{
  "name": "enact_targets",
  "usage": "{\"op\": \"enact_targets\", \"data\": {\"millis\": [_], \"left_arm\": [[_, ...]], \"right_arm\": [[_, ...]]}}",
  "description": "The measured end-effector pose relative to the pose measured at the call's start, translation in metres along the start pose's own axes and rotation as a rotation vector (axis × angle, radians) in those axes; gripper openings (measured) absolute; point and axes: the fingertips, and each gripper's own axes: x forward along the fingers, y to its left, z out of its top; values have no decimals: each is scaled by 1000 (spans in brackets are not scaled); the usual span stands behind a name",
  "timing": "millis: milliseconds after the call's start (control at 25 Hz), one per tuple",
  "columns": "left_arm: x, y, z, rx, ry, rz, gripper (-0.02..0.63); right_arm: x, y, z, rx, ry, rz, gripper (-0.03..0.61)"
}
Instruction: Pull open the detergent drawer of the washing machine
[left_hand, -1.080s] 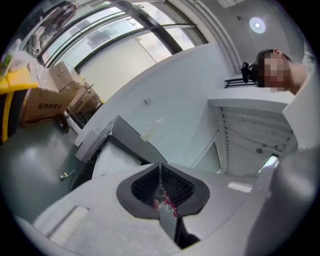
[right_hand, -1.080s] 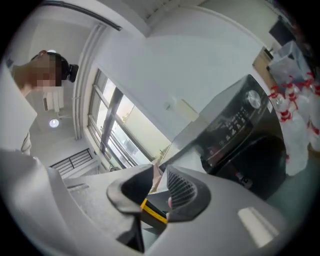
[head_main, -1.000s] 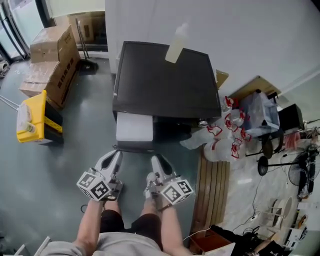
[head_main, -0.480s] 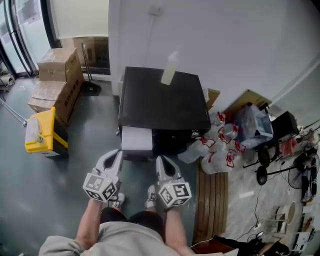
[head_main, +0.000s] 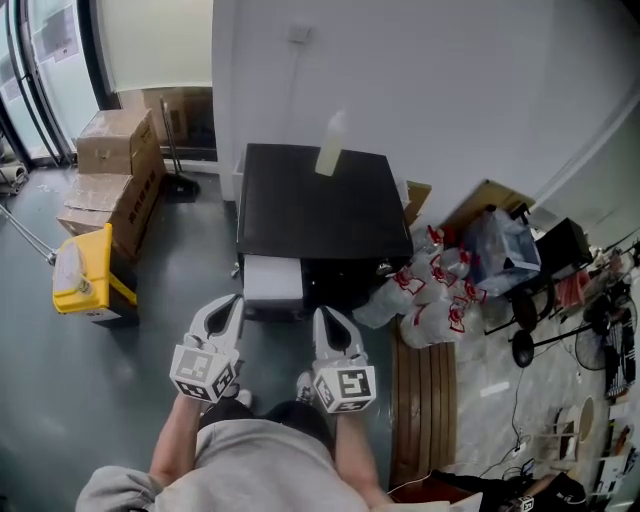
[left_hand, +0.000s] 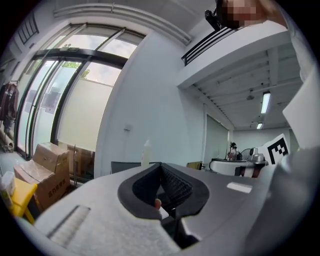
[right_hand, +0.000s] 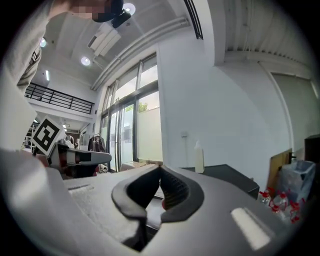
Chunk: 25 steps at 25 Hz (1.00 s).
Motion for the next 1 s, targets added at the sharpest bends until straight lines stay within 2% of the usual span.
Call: {"op": "enact_targets", "data": {"millis": [320, 1000], "left_arm": [[0, -2, -3, 83, 10, 1, 9], [5, 6, -6, 87, 10, 10, 9]], "right_arm": [[2, 2, 1, -31, -6, -4, 5], [12, 0, 0, -45, -6, -1, 5]]}}
